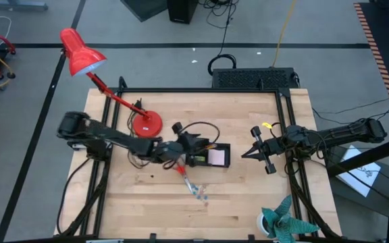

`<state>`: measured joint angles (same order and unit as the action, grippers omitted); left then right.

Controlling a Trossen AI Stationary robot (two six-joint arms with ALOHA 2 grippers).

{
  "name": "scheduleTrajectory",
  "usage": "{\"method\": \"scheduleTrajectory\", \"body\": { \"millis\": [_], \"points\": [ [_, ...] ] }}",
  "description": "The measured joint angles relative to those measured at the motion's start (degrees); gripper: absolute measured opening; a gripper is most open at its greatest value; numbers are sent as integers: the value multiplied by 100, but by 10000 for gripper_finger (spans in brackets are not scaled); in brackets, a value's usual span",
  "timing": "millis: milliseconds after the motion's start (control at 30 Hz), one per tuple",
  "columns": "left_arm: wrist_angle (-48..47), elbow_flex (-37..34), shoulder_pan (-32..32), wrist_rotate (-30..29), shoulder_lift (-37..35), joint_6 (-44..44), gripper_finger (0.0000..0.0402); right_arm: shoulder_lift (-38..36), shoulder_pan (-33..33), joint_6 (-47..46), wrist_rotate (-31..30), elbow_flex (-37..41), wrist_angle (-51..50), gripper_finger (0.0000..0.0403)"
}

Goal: Pick and place office supplies into organizer
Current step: Put the pink binder clip into the black desk organizer

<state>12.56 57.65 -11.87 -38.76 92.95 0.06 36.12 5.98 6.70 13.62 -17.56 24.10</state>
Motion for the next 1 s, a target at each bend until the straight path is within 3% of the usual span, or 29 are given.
{"method": "scheduleTrajectory", "body": {
  "millis": [167,367,500,633,733,833,900,1000],
  "points": [
    [-957,15,-844,-1014,-1087,23,114,0,0,103,1,0,-62,0],
    [-2937,-194,-1990,-1848,-1320,-1649,57,26,0,82,-21,0,-75,0],
    [-2330,-1261,-2496,-2430,-1231,-2765,10,143,1,-20,-157,0,-55,0],
    [-321,-2483,-2714,-2728,-1245,-2792,11,296,-21,-110,-1104,-20,-37,11],
    [1763,-3318,-2600,-1933,-1234,-1488,10,400,-213,-174,-1197,-127,-139,29],
    [4034,-4054,-2255,108,-1244,38,5,544,-503,-227,-746,-303,-273,46],
    [5029,-4418,-1985,1258,-1244,706,8,694,-689,-158,-597,-395,-290,53],
    [6029,-4798,-1698,2031,-1244,1352,10,931,-946,-105,-591,-575,-326,53]
  ]
}}
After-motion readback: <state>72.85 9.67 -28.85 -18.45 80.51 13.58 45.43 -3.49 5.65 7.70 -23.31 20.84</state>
